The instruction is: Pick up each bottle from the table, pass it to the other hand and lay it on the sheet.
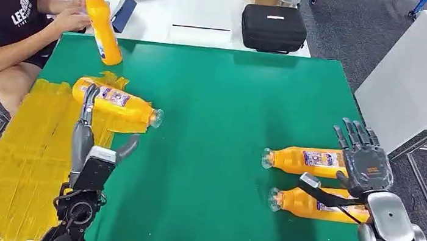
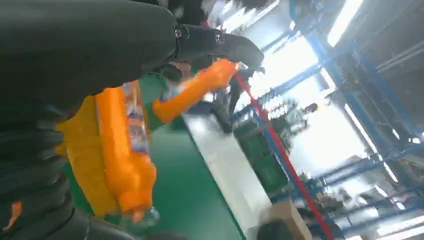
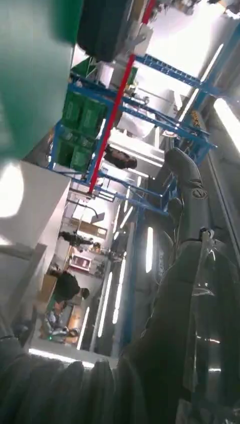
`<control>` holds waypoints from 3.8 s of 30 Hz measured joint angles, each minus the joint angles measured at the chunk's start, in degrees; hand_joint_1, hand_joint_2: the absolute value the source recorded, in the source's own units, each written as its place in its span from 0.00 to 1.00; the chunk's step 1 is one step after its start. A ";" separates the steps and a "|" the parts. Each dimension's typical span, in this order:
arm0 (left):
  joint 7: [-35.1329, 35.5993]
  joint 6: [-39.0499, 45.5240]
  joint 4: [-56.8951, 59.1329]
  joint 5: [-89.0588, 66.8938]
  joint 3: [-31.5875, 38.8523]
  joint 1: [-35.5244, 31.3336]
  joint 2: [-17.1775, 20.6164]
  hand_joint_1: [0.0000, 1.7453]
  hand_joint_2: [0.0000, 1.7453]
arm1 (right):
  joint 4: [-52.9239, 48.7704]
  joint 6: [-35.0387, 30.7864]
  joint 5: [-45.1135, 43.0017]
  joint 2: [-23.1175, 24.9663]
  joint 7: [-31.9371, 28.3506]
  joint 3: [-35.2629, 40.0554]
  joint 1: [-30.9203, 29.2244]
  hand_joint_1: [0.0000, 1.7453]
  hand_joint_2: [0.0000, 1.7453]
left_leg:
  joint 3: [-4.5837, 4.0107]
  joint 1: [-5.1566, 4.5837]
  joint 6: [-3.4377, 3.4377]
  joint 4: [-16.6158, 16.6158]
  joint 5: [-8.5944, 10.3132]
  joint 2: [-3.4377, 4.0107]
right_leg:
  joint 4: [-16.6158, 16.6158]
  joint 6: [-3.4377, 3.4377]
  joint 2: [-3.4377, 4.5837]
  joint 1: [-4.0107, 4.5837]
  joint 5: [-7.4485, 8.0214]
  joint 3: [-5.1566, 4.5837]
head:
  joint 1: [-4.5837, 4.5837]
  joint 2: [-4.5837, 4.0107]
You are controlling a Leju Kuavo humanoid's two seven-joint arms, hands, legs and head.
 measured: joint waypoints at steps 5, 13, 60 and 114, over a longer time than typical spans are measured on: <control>-0.28 -12.71 0.61 16.62 0.35 -0.47 0.02 0.00 1.00 | 3.53 -1.07 -0.20 -1.01 0.00 -1.49 -1.07 0.00 1.00 | -0.01 -0.01 0.00 0.00 0.00 0.01 | 0.00 0.01 0.00 0.00 0.00 0.00 | 0.00 0.00; -0.11 -13.56 3.48 17.54 0.70 -2.59 0.11 0.00 1.00 | 5.95 -1.55 1.47 -1.20 0.50 -2.43 -1.11 0.00 1.00 | -0.01 0.01 0.00 0.01 0.00 0.01 | 0.00 0.00 0.00 0.01 0.00 -0.01 | -0.02 0.00; 0.50 -7.66 6.86 13.23 1.09 -2.59 -0.26 0.00 1.00 | 26.51 4.00 -6.86 5.47 -3.65 0.46 -14.43 0.00 1.00 | -0.04 -0.01 0.06 0.01 0.07 -0.01 | 0.02 0.01 -0.02 -0.01 0.01 -0.01 | -0.02 0.00; -0.15 -6.33 16.31 12.82 1.53 -5.65 -0.26 0.00 1.00 | 45.55 4.02 -10.05 2.60 -4.35 1.88 -20.56 0.92 1.00 | 0.04 0.00 0.07 0.02 0.07 0.02 | 0.01 0.03 0.00 0.01 0.03 0.04 | -0.02 0.00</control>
